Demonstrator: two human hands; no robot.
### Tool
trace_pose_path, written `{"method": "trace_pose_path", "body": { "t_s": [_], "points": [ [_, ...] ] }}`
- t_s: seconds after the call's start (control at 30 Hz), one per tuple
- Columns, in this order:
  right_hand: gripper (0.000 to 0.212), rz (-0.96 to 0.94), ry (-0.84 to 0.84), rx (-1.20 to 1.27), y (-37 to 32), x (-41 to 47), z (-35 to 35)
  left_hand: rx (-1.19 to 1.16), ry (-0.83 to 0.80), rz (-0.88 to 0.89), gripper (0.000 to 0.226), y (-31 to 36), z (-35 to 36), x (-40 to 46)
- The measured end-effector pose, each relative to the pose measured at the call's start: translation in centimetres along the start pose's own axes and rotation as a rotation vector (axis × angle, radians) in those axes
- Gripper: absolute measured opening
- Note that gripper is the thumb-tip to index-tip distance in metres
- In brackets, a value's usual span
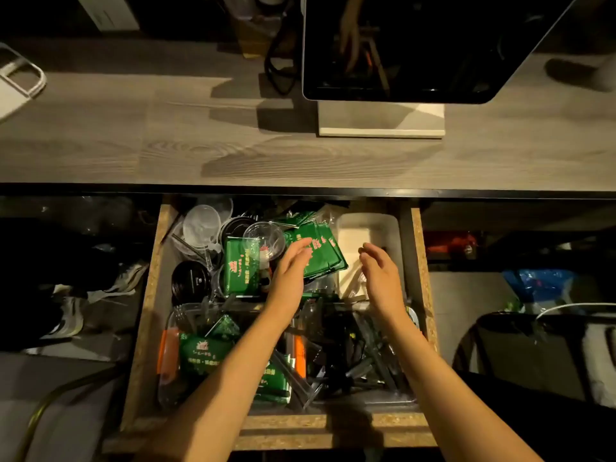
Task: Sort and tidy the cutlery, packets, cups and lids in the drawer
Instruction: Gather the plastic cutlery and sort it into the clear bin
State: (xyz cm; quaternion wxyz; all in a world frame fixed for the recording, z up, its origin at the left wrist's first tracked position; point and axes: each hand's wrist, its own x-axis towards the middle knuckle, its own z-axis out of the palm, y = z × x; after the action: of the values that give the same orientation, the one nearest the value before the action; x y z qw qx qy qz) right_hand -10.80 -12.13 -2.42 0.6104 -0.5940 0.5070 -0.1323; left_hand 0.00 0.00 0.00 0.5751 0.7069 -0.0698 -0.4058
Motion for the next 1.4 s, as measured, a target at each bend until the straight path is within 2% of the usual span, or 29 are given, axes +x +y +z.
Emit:
{"method": "trace_pose_path", "body": {
  "t_s": [0.1, 0.17, 0.23, 0.3, 0.4, 0.47, 0.53, 0.63, 0.73, 0.8, 0.9, 1.0, 1.17, 1.27, 1.33, 1.4],
  "points": [
    [0.034, 0.043, -0.004, -0.106, 0.1, 2.2, -0.9, 0.248, 0.005, -0.126, 0.037, -0.6, 0.7, 0.8],
    [0.024, 0.080, -0.019, -0.171, 0.2, 3.8, -1.7, 0.355, 0.041, -0.166, 0.042, -0.8, 1.3, 1.1],
    [0.024, 0.141, -0.027, -0.223, 0.7, 5.2, -2.7, 0.400, 0.105, -0.108, 0.040, -0.8, 2.1, 1.1],
    [0.035, 0.211, -0.020, -0.230, 1.1, 5.9, -3.4, 0.397, 0.137, -0.009, 0.036, -0.5, 3.1, 0.8],
    [0.040, 0.274, -0.064, -0.127, 1.2, 5.7, -4.3, 0.287, 0.060, 0.071, 0.029, -0.6, 4.3, 0.7],
    [0.037, 0.232, -0.063, -0.044, 0.5, 4.0, -4.8, 0.263, -0.078, 0.048, 0.029, -1.4, 5.1, 0.6],
    [0.031, 0.120, -0.010, -0.134, 0.5, 1.7, -5.6, 0.264, -0.194, 0.002, 0.025, -2.7, 5.6, 0.0],
    [0.027, -0.018, 0.024, -0.308, 2.6, -2.2, -6.4, 0.208, -0.203, -0.019, 0.024, -4.5, 6.2, -1.3],
    [0.043, -0.112, 0.080, -0.458, 5.5, -5.6, -6.7, 0.166, -0.109, 0.019, 0.025, -5.8, 6.7, -3.0],
    [0.060, -0.110, 0.087, -0.491, 6.8, -6.7, -6.6, 0.128, -0.051, 0.027, 0.025, -6.9, 6.9, -3.8],
    [0.091, -0.092, 0.034, -0.514, 8.6, -7.1, -5.8, 0.080, -0.054, -0.022, 0.028, -8.0, 7.2, -4.4],
    [0.106, -0.114, 0.041, -0.583, 9.6, -6.8, -4.7, 0.050, -0.075, -0.068, 0.032, -8.3, 7.4, -4.5],
    [0.097, -0.181, 0.201, -0.760, 10.9, -6.4, -3.6, -0.016, -0.050, -0.078, 0.026, -8.6, 7.0, -4.9],
    [0.102, -0.201, 0.261, -0.757, 11.1, -6.2, -3.1, -0.033, -0.049, -0.080, 0.028, -8.7, 6.6, -5.4],
    [0.096, -0.180, 0.237, -0.703, 11.2, -6.1, -3.0, -0.021, -0.069, -0.085, 0.029, -8.9, 6.4, -5.5],
    [0.081, -0.141, 0.144, -0.628, 11.2, -6.1, -2.9, -0.018, -0.084, -0.097, 0.027, -9.1, 6.3, -5.5]
  ]
}}
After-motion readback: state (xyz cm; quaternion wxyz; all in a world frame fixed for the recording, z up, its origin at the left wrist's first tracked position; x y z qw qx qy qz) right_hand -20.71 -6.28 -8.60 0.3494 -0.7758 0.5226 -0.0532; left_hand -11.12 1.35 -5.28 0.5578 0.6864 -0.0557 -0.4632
